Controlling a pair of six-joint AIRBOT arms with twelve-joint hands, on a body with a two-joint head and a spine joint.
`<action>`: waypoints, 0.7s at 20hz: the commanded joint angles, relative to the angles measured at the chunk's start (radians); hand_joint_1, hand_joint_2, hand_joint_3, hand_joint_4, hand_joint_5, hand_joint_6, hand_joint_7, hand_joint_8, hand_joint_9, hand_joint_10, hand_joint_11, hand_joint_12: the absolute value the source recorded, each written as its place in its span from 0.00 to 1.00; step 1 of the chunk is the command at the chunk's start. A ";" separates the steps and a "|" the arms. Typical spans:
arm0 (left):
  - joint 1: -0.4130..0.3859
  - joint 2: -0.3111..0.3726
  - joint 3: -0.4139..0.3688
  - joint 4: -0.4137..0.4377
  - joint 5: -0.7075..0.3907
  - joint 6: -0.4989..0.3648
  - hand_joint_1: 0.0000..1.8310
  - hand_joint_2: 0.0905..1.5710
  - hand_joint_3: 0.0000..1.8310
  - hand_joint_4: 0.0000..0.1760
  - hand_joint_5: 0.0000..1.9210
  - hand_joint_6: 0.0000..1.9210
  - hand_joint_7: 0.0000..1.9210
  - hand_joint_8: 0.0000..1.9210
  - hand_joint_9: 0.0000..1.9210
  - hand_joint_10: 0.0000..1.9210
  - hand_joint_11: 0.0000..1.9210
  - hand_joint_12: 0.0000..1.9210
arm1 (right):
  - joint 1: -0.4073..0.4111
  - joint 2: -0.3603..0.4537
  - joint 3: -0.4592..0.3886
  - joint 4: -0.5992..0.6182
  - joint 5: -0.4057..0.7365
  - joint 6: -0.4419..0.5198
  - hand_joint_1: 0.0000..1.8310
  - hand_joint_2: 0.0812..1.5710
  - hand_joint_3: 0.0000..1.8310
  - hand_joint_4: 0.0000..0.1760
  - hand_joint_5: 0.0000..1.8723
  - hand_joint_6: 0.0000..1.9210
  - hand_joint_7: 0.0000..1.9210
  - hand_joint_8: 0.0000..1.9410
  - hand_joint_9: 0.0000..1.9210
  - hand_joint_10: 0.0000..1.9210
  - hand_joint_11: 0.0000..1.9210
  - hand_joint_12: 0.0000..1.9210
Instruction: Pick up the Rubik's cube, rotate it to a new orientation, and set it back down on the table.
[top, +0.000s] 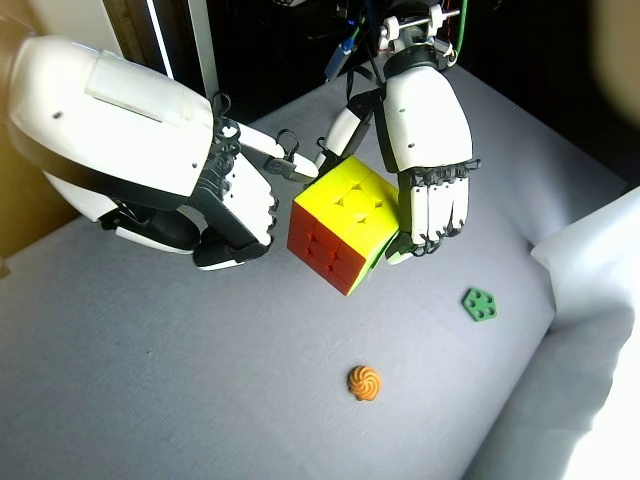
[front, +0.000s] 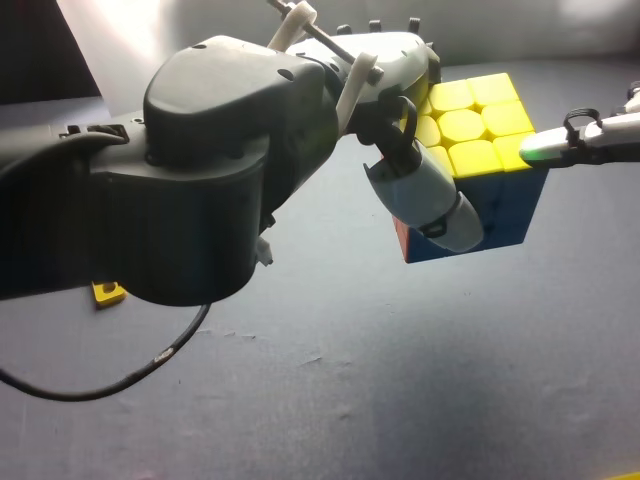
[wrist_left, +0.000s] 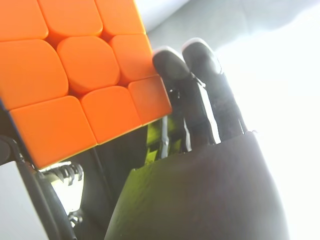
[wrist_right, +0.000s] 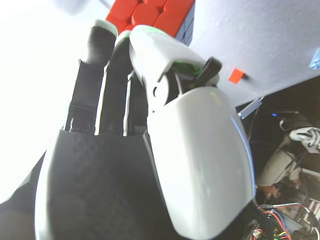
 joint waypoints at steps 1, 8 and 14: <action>-0.027 0.003 0.003 0.077 0.005 -0.014 0.68 0.86 0.00 0.00 0.26 0.92 0.28 0.89 0.25 0.92 0.22 1.00 | 0.003 -0.005 -0.002 0.037 -0.070 -0.009 0.90 0.62 0.27 0.71 0.00 0.00 0.28 1.00 0.29 0.94 0.30 1.00; -0.030 0.003 0.003 0.077 0.005 -0.013 0.66 0.86 0.01 0.00 0.26 0.92 0.28 0.87 0.24 0.93 0.22 1.00 | -0.011 -0.012 0.005 0.037 -0.102 -0.027 0.89 0.59 0.33 0.68 0.00 0.00 0.31 0.98 0.31 0.96 0.35 1.00; -0.029 0.004 0.003 0.077 0.006 -0.011 0.59 0.86 0.00 0.00 0.33 0.85 0.26 0.88 0.17 1.00 0.16 1.00 | -0.015 -0.022 0.012 0.037 -0.111 -0.027 0.92 0.71 0.02 0.28 0.04 0.00 0.34 0.99 0.40 1.00 0.40 1.00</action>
